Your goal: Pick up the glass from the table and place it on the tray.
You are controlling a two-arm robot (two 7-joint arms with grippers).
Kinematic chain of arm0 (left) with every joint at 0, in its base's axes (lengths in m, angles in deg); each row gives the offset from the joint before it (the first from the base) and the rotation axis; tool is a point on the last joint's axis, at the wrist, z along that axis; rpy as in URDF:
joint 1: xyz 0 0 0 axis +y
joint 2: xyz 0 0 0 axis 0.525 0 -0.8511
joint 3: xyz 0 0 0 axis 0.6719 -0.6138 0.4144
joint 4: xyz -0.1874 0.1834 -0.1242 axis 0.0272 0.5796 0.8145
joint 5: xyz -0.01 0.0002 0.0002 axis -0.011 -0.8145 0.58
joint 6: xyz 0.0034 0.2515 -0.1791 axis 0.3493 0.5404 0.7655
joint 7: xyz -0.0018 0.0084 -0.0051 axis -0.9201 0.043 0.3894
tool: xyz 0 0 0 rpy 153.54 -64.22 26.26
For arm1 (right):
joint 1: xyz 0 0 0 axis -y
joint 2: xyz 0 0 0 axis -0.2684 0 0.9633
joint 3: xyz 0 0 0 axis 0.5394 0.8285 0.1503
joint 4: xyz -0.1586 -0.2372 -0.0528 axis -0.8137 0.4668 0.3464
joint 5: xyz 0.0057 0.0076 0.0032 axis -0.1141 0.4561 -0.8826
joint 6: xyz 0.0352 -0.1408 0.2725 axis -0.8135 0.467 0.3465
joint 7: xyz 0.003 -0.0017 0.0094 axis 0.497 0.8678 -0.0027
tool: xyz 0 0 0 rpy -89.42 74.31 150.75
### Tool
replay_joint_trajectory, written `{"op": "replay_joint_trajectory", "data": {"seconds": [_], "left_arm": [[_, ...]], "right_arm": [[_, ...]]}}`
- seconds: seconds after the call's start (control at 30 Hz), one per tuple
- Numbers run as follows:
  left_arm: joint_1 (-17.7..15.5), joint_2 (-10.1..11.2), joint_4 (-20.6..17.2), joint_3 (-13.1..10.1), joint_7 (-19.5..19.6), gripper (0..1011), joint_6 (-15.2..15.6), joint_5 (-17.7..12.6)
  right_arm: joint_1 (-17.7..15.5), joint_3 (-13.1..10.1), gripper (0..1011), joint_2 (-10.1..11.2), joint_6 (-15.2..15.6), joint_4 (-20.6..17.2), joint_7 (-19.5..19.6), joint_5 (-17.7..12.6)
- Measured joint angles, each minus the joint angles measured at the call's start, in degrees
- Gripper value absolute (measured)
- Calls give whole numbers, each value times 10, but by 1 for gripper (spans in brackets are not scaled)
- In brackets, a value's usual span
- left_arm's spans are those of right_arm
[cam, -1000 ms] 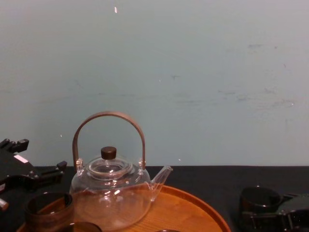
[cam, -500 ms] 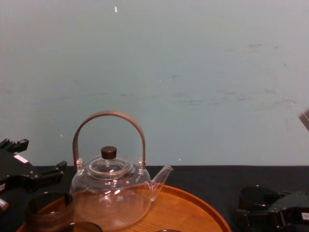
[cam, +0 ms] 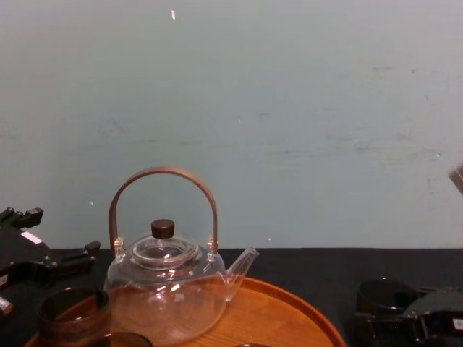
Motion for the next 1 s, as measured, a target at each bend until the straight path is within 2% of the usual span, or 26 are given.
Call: {"op": "replay_joint_trajectory", "data": {"seconds": [0.53,1.0], "left_arm": [[0,0,0,0,0,1001,0,0],[0,0,0,0,0,1001,0,0]], "right_arm": [[-4,-3,905,3,-2,-5,-4,-3],[-29,-20,905,40,-7,-84,-39,-29]]}}
